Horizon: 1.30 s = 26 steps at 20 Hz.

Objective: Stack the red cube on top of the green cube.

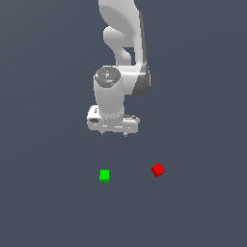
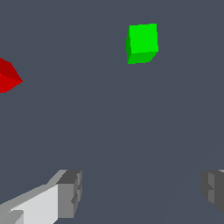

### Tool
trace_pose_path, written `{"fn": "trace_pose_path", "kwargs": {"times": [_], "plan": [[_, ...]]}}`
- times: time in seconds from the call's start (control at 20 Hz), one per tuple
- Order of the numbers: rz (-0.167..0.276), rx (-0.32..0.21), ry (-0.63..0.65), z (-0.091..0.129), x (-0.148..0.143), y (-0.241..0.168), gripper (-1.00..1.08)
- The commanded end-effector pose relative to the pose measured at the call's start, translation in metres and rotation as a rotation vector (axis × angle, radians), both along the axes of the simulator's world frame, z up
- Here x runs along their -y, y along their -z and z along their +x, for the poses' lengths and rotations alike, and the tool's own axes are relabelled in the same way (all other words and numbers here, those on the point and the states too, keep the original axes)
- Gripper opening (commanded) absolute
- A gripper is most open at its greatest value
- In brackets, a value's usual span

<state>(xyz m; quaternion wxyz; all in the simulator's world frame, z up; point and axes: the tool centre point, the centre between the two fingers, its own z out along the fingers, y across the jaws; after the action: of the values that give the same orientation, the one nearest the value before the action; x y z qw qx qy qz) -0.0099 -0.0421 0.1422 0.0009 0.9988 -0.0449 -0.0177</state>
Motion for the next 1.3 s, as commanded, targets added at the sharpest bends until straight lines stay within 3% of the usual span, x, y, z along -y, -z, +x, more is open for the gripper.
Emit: {"fn": "trace_pose_path", "kwargs": {"times": [0.0, 0.6, 1.25], "plan": [[0.000, 0.000, 0.000, 0.000, 0.000, 0.000, 1.00], [0.003, 0.005, -0.084, 0.025, -0.026, 0.012, 1.00], [0.008, 0.022, -0.337, 0.087, -0.113, 0.046, 1.00]]}}
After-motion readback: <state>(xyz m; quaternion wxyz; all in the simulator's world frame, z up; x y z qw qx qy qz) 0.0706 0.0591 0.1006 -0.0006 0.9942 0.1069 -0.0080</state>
